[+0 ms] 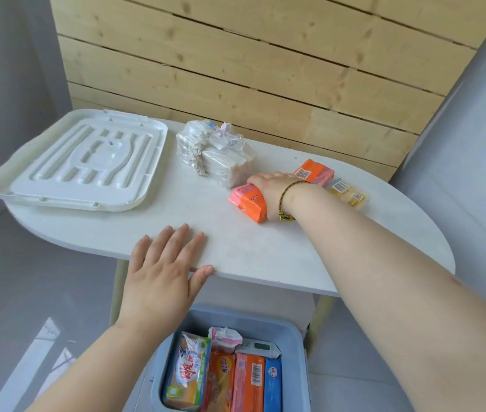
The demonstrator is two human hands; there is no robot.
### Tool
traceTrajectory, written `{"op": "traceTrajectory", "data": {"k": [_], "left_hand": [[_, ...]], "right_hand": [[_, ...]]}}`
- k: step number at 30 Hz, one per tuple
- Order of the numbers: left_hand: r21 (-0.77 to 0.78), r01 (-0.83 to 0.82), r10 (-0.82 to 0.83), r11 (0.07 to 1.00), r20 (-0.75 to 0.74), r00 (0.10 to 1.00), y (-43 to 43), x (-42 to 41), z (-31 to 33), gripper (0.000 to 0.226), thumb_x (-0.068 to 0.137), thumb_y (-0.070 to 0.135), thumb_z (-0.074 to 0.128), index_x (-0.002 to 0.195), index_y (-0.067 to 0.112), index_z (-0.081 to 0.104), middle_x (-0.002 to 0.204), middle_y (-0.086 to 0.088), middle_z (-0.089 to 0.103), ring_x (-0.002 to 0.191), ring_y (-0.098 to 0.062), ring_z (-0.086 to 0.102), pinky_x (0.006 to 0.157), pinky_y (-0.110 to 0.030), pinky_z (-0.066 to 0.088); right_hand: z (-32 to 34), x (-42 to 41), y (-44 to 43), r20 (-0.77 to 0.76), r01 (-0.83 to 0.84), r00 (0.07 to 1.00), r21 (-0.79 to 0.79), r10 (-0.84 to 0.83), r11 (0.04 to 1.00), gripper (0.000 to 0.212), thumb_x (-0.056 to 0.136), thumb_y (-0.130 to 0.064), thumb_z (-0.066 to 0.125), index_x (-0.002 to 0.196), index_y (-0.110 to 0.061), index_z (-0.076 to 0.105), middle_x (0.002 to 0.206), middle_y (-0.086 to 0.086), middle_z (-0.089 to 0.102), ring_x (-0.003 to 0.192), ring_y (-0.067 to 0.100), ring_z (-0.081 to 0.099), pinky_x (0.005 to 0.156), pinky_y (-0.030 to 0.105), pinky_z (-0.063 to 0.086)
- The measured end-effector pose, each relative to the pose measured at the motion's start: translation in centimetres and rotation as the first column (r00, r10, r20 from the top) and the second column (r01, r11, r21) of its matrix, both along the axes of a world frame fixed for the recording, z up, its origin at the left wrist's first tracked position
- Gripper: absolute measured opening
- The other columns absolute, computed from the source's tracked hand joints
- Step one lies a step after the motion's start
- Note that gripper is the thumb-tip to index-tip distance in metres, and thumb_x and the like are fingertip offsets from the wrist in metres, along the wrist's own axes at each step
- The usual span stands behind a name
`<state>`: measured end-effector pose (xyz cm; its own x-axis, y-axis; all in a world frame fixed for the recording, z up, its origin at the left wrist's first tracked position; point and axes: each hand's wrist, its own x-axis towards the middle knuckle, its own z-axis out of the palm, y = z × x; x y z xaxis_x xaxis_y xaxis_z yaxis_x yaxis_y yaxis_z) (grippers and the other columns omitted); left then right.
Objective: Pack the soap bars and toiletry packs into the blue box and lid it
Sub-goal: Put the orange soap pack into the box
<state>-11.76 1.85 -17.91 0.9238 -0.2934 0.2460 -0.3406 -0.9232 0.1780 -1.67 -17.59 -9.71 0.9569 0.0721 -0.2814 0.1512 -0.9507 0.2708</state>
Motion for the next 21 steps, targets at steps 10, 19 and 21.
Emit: {"op": "traceTrajectory", "data": {"k": [10,19,21], "left_hand": [[-0.053,0.032,-0.031,0.998,0.017,0.999,0.1,0.0,0.0,0.086,0.088,0.059,-0.004,0.115,0.011,0.063,0.119,-0.015,0.065,0.113,-0.037,0.058,0.098,-0.039,0.017],[-0.282,0.056,-0.045,0.958,0.045,0.998,0.9,-1.0,-0.7,0.047,0.093,0.033,0.047,0.135,0.013,0.042,0.149,-0.011,0.032,0.141,-0.027,0.022,0.115,-0.04,0.005],[-0.321,0.064,-0.041,0.945,0.078,0.996,1.2,-2.0,-0.7,0.045,0.089,0.026,0.047,0.13,0.008,0.047,0.145,-0.016,0.039,0.138,-0.033,0.028,0.114,-0.045,0.013]], "right_hand": [[0.4,-1.9,0.4,-0.081,0.044,0.996,0.109,-0.035,0.993,0.074,0.072,-0.021,0.07,0.134,-0.016,0.031,0.13,0.009,0.049,0.114,0.028,0.05,0.081,0.028,0.04],[1.0,-8.1,0.2,0.115,0.05,0.987,0.452,-0.114,0.891,0.067,0.068,-0.037,0.076,0.123,-0.017,0.044,0.116,0.002,0.056,0.101,0.021,0.054,0.078,0.025,0.039],[1.3,-9.9,0.3,0.144,0.058,0.972,0.617,-0.184,0.785,0.063,0.067,-0.035,0.077,0.119,-0.019,0.046,0.1,-0.006,0.054,0.091,0.014,0.051,0.075,0.022,0.035]]}}
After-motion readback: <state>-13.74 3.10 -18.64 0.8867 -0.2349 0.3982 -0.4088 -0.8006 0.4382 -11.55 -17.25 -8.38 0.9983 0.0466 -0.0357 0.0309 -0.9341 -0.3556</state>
